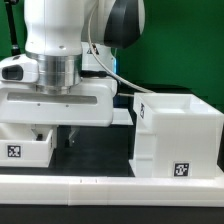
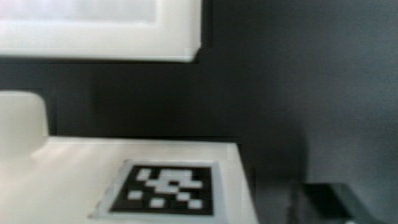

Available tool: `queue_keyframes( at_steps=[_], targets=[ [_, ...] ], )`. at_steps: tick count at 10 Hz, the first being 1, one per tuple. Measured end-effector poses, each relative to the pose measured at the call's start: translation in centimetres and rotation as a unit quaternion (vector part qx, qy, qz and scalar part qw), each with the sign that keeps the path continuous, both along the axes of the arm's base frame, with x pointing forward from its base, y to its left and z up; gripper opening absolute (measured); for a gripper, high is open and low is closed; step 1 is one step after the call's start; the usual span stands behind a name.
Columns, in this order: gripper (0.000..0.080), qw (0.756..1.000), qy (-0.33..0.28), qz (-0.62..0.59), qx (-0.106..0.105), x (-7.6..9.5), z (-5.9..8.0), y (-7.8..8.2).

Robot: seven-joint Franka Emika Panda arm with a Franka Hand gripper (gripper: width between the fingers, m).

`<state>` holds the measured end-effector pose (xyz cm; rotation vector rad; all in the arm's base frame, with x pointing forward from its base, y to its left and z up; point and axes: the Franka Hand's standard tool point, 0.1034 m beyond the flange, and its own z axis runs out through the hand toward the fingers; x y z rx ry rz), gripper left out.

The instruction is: Assemble drawer

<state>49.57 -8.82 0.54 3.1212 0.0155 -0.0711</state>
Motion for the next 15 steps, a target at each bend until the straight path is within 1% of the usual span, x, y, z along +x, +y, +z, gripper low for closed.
queue_keyframes(
  at_steps=[1, 2, 3, 4, 10, 11, 12, 13, 14, 15],
  targets=[
    [0.0214, 1.0, 0.0, 0.0, 0.0, 0.0, 0.0, 0.0],
    [0.0061, 1.0, 0.0, 0.0, 0.0, 0.0, 0.0, 0.0],
    [0.0061, 1.0, 0.0, 0.001, 0.0, 0.0, 0.0, 0.0],
    [0.0043, 1.0, 0.0, 0.001, 0.0, 0.0, 0.0, 0.0],
    [0.0043, 1.0, 0.0, 0.007, -0.001, 0.1, 0.1, 0.2],
    [0.0044, 1.0, -0.005, 0.028, -0.004, 0.6, 0.7, 1.2],
    [0.0044, 0.999, -0.012, 0.047, -0.003, 1.2, 1.8, 2.1],
    [0.0044, 0.997, -0.013, 0.082, 0.0, 1.5, 2.7, 2.6],
    [0.0044, 0.994, -0.015, 0.105, 0.002, 1.7, 2.9, 2.7],
    [0.0044, 0.994, -0.012, 0.104, 0.002, 1.5, 2.6, 2.6]
  ],
)
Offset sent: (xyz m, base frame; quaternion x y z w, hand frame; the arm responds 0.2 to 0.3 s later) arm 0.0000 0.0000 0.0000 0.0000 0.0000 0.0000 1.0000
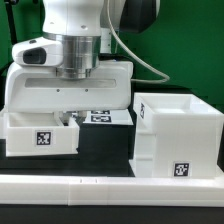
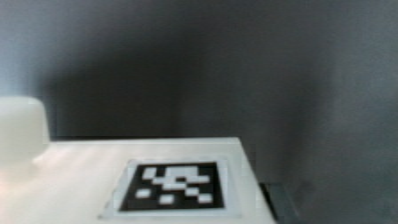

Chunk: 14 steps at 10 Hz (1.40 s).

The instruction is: Assemble drawer

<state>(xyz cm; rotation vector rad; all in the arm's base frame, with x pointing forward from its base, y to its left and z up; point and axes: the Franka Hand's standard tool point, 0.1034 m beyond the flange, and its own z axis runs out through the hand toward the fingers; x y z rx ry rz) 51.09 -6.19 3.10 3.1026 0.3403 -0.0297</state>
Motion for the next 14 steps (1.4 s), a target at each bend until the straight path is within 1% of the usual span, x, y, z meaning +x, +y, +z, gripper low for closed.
queue_keyframes(
  at_steps=[2, 4, 5, 7, 9, 13, 14],
  targets=[
    [0.0044, 1.0, 0.001, 0.024, 0.0, -0.04, -0.07, -0.01],
    [0.0044, 0.997, 0.003, 0.083, 0.001, -0.09, -0.14, -0.08],
    [0.0044, 0.989, 0.006, 0.15, -0.001, -0.05, -0.18, -0.08],
    [0.0044, 0.969, 0.007, 0.249, 0.001, 0.17, -0.15, 0.03],
    [0.0044, 0.941, 0.013, 0.338, -0.003, 0.17, -0.15, 0.12],
    [0.0044, 0.899, 0.019, 0.437, -0.004, 0.05, -0.18, -0.4],
    [0.0044, 0.88, 0.021, 0.475, -0.006, 0.08, -0.19, -0.5]
  ],
)
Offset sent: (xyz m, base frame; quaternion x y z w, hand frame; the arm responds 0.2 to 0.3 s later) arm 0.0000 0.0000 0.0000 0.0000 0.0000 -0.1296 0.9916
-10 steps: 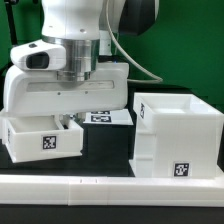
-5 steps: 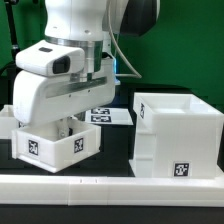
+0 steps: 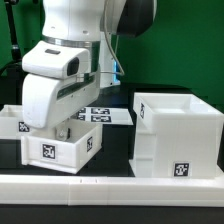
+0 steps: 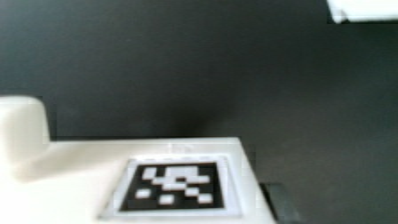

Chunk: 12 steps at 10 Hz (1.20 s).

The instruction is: Assemble drawer

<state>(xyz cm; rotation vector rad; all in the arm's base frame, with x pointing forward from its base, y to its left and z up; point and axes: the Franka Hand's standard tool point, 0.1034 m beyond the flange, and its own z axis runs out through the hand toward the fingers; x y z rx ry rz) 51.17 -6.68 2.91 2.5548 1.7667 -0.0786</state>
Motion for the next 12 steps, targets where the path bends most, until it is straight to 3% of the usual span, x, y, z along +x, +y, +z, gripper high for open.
queue_keyframes(
  at_steps=[4, 8, 12],
  targets=[
    [0.0044, 0.988, 0.011, 0.151, -0.013, 0.1, 0.0, -0.2],
    [0.0044, 0.987, 0.013, 0.159, -0.013, 0.2, -0.1, -0.4],
    [0.0044, 0.987, -0.005, 0.16, -0.014, 2.4, 0.4, 0.6]
  ],
)
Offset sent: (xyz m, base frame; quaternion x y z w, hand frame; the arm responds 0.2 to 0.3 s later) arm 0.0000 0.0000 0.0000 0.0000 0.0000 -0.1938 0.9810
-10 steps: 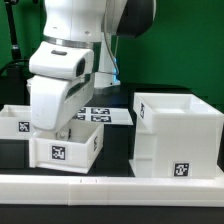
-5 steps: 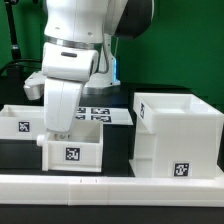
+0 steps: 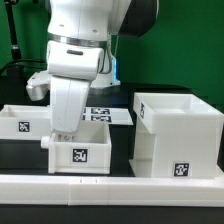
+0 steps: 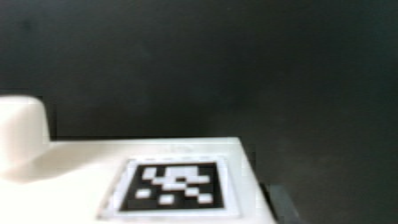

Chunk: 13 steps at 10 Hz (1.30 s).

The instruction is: Assemble drawer

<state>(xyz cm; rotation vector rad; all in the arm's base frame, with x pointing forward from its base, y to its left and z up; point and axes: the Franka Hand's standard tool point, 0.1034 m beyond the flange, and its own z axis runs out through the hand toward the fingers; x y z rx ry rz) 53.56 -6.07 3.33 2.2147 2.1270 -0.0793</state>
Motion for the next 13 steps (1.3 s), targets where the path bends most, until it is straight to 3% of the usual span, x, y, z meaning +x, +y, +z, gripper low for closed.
queue_keyframes(
  at_steps=[5, 9, 13],
  targets=[
    [0.0044, 1.0, 0.001, 0.002, 0.0, -0.3, -0.7, 0.1],
    [0.0044, 0.999, 0.005, 0.032, 0.0, -0.2, -1.4, 2.4],
    [0.0044, 0.999, 0.006, 0.031, 0.0, -0.2, -1.5, 2.4]
  ],
)
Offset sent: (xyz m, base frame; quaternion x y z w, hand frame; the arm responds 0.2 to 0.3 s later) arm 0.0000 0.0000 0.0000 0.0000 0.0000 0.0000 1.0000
